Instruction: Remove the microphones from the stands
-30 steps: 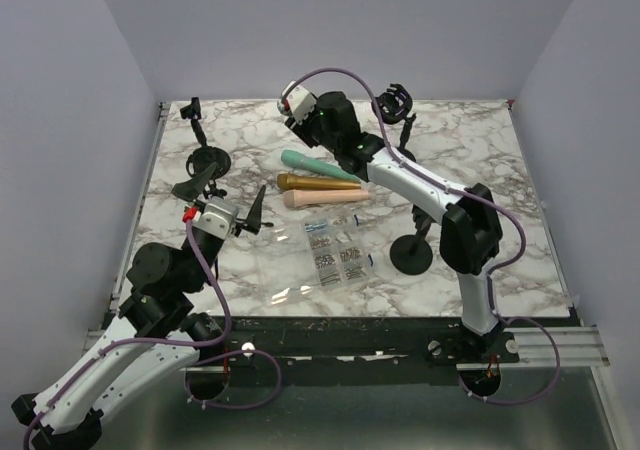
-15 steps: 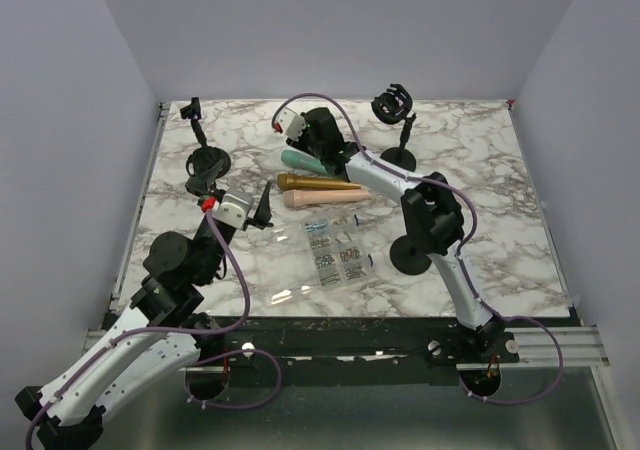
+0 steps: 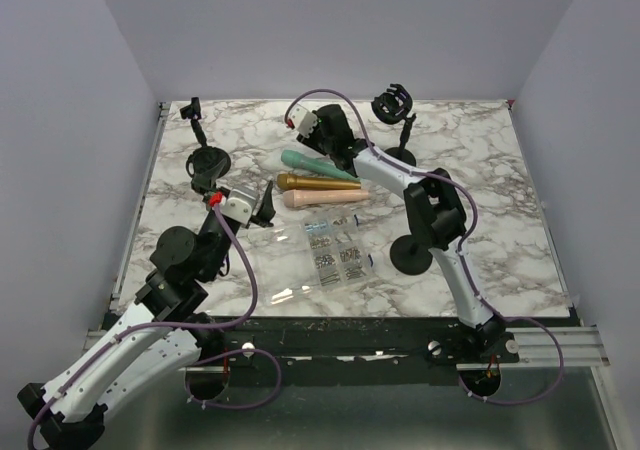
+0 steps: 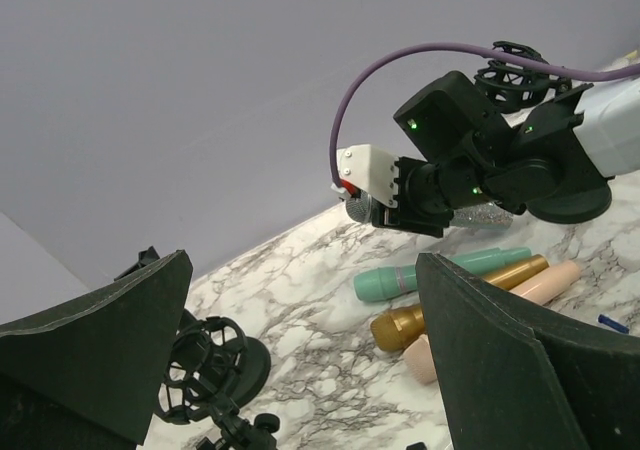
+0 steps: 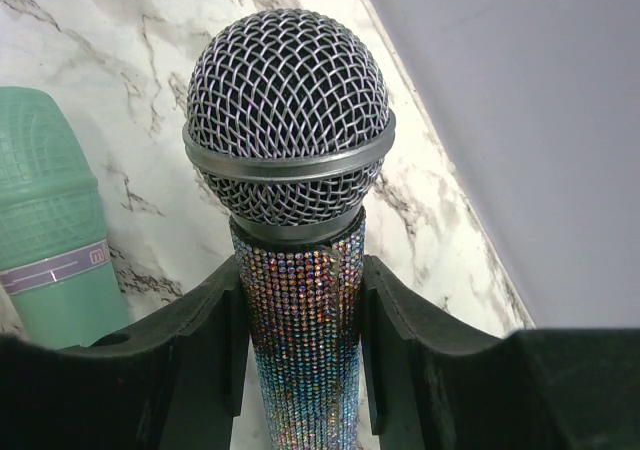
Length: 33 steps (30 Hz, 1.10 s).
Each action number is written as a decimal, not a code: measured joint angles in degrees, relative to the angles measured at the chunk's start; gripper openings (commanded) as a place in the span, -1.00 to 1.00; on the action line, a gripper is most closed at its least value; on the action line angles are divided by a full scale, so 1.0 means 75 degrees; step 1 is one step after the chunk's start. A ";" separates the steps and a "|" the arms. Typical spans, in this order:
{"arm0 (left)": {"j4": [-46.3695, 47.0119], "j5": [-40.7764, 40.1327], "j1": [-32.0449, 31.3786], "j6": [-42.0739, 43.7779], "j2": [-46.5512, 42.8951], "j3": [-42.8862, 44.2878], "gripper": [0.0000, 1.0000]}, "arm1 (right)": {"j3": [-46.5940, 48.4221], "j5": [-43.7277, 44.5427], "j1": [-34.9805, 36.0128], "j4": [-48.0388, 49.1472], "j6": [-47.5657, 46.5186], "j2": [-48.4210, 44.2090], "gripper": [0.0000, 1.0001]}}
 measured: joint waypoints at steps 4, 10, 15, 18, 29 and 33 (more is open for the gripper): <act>0.0000 0.0000 0.0026 0.0000 0.0032 0.0000 0.97 | 0.0189 -0.0117 -0.0012 -0.0058 0.0047 0.0347 -0.85; 0.0006 0.0000 0.0035 0.0000 0.0096 -0.0006 0.96 | 0.0256 -0.0385 -0.0012 -0.0204 0.0055 0.0606 -0.81; 0.0012 0.0000 0.0067 0.0003 0.0125 -0.0015 0.97 | 0.0256 -0.0519 -0.0012 -0.0219 0.0096 0.0702 -0.55; 0.0015 0.0000 0.0067 0.0003 0.0149 -0.0015 0.97 | 0.0303 -0.0580 -0.0026 -0.0233 0.0114 0.0796 -0.54; 0.0017 0.0003 0.0082 0.0003 0.0204 -0.0029 0.97 | 0.0560 -0.0752 -0.0096 -0.0318 0.0137 0.1055 -0.19; 0.0017 0.0003 0.0082 0.0003 0.0230 -0.0032 0.97 | 0.0618 -0.0807 -0.0099 -0.0323 0.0149 0.1090 0.07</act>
